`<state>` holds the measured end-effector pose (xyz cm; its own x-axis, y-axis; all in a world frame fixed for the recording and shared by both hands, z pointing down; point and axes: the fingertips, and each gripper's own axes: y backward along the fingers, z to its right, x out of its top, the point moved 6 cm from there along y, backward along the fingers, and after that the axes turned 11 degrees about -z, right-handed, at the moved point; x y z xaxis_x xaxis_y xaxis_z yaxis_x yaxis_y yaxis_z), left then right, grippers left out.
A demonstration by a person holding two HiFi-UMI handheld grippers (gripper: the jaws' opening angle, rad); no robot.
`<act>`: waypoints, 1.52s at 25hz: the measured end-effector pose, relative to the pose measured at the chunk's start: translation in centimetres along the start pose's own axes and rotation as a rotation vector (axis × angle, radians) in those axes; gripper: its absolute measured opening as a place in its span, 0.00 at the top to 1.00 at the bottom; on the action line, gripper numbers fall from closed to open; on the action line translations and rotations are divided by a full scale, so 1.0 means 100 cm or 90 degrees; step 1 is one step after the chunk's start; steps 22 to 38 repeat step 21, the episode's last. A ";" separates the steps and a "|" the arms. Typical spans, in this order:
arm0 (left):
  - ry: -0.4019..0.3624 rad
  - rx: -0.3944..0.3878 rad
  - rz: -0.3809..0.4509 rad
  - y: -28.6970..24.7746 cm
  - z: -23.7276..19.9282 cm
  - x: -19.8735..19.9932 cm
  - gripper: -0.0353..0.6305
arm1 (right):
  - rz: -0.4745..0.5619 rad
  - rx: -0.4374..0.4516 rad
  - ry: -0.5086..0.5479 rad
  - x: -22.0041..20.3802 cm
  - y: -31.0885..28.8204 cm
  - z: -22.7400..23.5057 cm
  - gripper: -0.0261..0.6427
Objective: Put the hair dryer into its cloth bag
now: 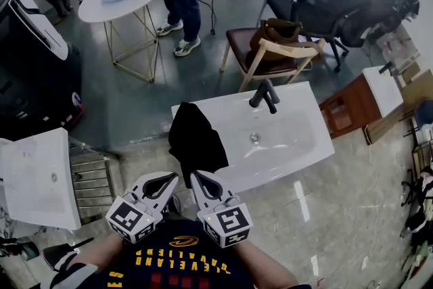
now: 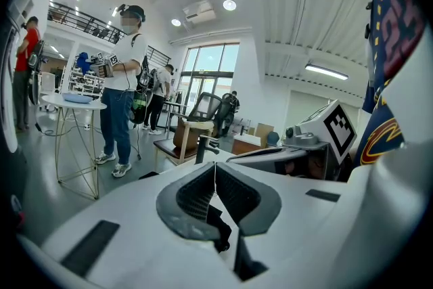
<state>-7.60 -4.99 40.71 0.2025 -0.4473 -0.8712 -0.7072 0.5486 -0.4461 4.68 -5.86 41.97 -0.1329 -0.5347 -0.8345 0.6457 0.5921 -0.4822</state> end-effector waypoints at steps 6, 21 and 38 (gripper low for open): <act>0.000 -0.005 -0.001 -0.002 -0.001 -0.003 0.94 | -0.003 -0.005 -0.001 -0.001 0.001 0.001 0.95; 0.003 -0.008 -0.009 -0.004 0.000 -0.007 0.94 | -0.010 -0.009 -0.005 -0.006 0.000 0.002 0.95; 0.003 -0.008 -0.009 -0.004 0.000 -0.007 0.94 | -0.010 -0.009 -0.005 -0.006 0.000 0.002 0.95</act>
